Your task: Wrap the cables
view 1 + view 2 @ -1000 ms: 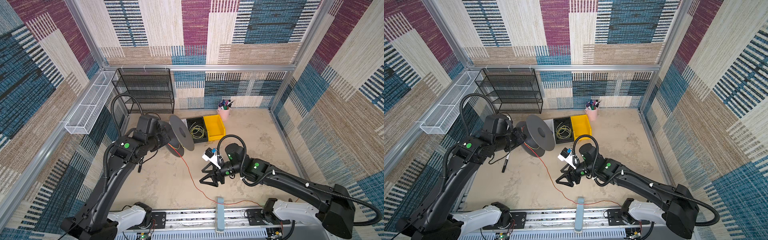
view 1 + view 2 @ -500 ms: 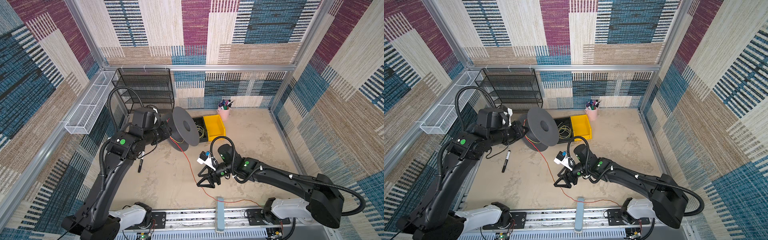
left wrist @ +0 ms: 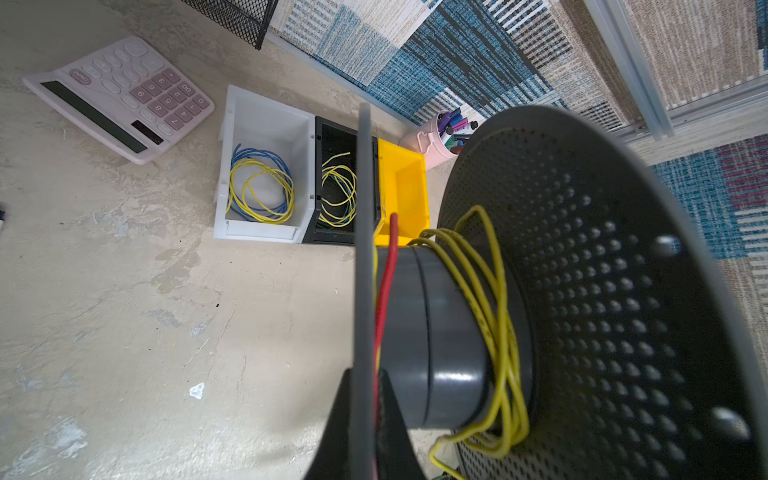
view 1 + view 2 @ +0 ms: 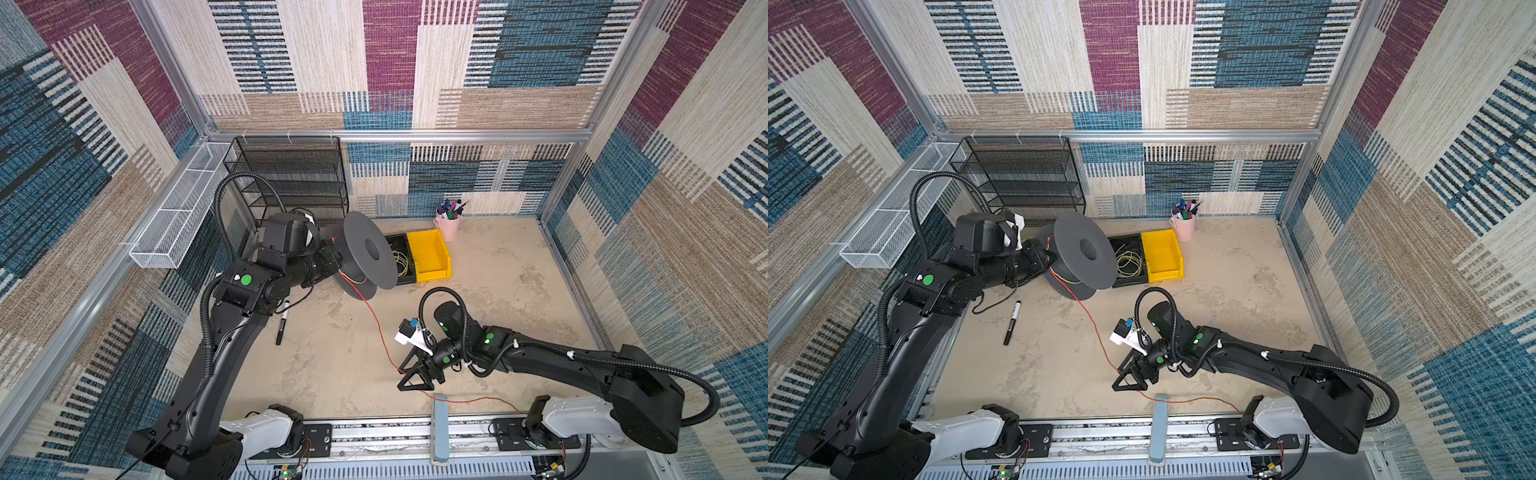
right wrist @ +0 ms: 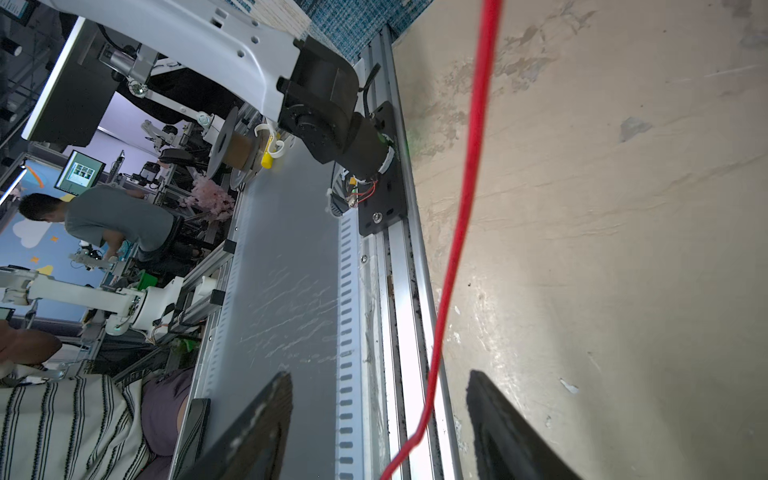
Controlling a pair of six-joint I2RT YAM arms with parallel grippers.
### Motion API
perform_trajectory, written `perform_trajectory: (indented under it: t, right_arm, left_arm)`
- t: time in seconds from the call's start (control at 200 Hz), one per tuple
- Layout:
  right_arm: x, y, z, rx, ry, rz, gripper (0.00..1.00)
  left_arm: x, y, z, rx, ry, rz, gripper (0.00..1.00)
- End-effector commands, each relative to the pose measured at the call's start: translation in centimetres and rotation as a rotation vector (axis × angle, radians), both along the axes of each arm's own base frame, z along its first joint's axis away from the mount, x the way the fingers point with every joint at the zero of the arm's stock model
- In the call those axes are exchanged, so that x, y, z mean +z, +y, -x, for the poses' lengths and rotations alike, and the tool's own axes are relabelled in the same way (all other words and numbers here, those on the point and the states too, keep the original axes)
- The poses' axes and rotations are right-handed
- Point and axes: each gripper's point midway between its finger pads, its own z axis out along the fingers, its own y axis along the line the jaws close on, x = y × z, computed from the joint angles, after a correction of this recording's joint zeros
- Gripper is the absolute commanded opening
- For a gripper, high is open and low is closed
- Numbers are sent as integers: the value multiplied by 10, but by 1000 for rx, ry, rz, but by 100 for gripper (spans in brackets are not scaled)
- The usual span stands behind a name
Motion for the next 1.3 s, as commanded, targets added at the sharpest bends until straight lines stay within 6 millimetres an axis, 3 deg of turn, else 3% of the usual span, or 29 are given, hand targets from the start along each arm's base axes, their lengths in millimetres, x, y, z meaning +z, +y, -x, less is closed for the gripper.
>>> perform_trajectory:
  t: [0.0,0.11,0.26,0.391,0.581,0.926,1.102,1.297]
  right_arm:
    - [3,3,3,12,10,-25,59]
    - [-8,0,2,-12,34,16,42]
    - [-23,-5,-11,-104,16,98,11]
    - [-31,-16,-41,-232,4,171,0]
    - [-30,-52,-111,-460,-4,231,0]
    - [12,-76,-207,-656,-95,257,0]
    - [26,-90,-242,-705,-120,285,0]
    - [54,-84,-268,-737,-141,257,0]
  left_arm:
    - [22,-4,-8,-24,-96,21,0]
    - [21,-2,-7,-23,-102,22,0]
    - [20,-2,-6,-33,-113,33,0]
    - [22,3,-2,-46,-130,23,0]
    - [26,6,11,-116,-160,8,0]
    - [-2,2,36,-274,-156,-82,0]
    - [-22,3,54,-347,-140,-136,0]
    - [-54,8,68,-401,-79,-210,0]
